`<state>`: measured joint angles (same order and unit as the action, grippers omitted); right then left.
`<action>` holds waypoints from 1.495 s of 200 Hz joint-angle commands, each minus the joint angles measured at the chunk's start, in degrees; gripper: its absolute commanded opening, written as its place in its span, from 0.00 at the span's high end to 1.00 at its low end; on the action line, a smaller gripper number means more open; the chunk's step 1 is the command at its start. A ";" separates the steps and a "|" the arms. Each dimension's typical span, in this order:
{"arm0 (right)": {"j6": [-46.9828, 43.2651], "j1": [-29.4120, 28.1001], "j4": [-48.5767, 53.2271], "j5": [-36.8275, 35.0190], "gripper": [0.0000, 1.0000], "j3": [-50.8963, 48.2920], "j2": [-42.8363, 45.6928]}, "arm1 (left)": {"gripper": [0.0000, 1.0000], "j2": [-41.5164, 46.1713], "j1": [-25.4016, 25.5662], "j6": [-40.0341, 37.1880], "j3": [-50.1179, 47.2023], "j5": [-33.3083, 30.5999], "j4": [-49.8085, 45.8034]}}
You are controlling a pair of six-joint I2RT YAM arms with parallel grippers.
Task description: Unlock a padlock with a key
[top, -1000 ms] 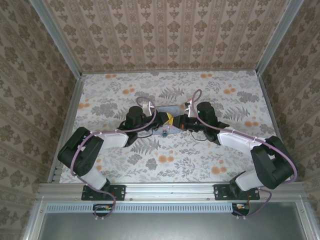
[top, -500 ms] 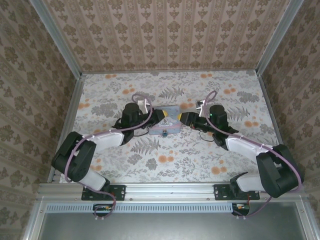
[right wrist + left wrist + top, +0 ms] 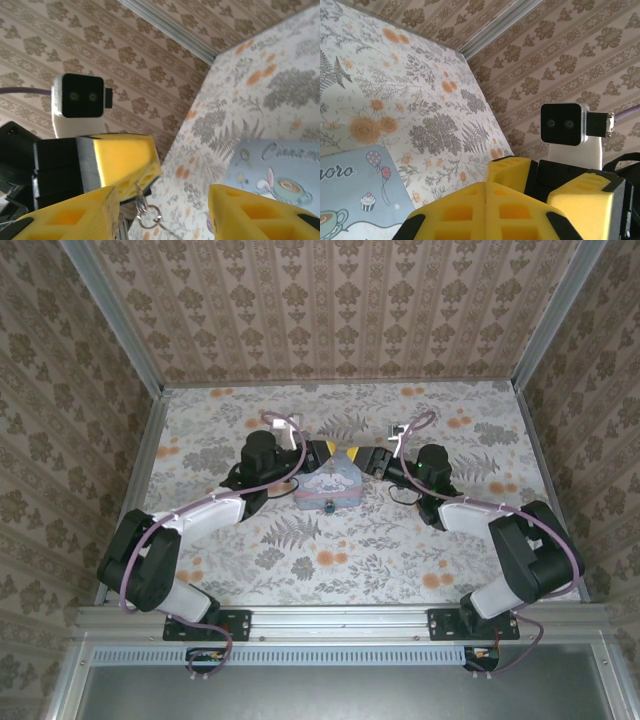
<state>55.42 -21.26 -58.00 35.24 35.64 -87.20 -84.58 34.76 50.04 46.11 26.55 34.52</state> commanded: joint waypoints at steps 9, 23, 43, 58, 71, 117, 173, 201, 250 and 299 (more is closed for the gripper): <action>2.40 -1.03 -7.98 1.67 0.49 2.10 -2.06 | 1.00 0.48 -0.31 -0.13 0.16 -2.58 6.11; 2.53 -1.83 -8.91 1.67 0.49 2.45 -2.94 | 1.00 0.08 -0.22 1.09 -0.16 -3.07 8.31; 3.45 -2.67 -11.01 1.64 0.50 2.86 -4.30 | 1.00 -0.74 -0.18 2.89 0.06 -3.34 10.41; 4.24 -2.99 -12.34 1.76 0.51 2.98 -5.06 | 1.00 -1.35 -0.13 4.03 0.24 -3.52 11.89; 4.65 -3.19 -13.13 1.76 0.52 3.08 -5.44 | 1.00 -1.81 -0.13 4.68 0.44 -3.65 12.63; 4.77 -3.95 -13.28 1.76 0.54 3.87 -5.69 | 1.00 -3.39 0.13 6.20 0.91 -3.65 14.22; 4.87 -5.03 -13.14 1.59 0.57 4.85 -7.49 | 1.00 -3.93 0.39 6.94 0.70 -3.87 15.27; 4.91 -5.33 -13.28 1.41 0.63 5.13 -8.27 | 1.00 -3.88 0.48 7.08 0.63 -3.96 15.34; 5.14 -5.40 -13.02 1.33 0.84 5.59 -8.69 | 1.00 -3.71 0.48 7.03 0.30 -3.79 15.31; 5.09 -5.47 -12.60 1.67 1.00 6.11 -8.97 | 1.00 -3.41 0.48 6.65 -0.37 -3.52 14.43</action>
<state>60.80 -26.30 -68.77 36.03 39.86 -95.66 -88.16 34.83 56.80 46.11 22.63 48.07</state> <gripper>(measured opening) 0.067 0.048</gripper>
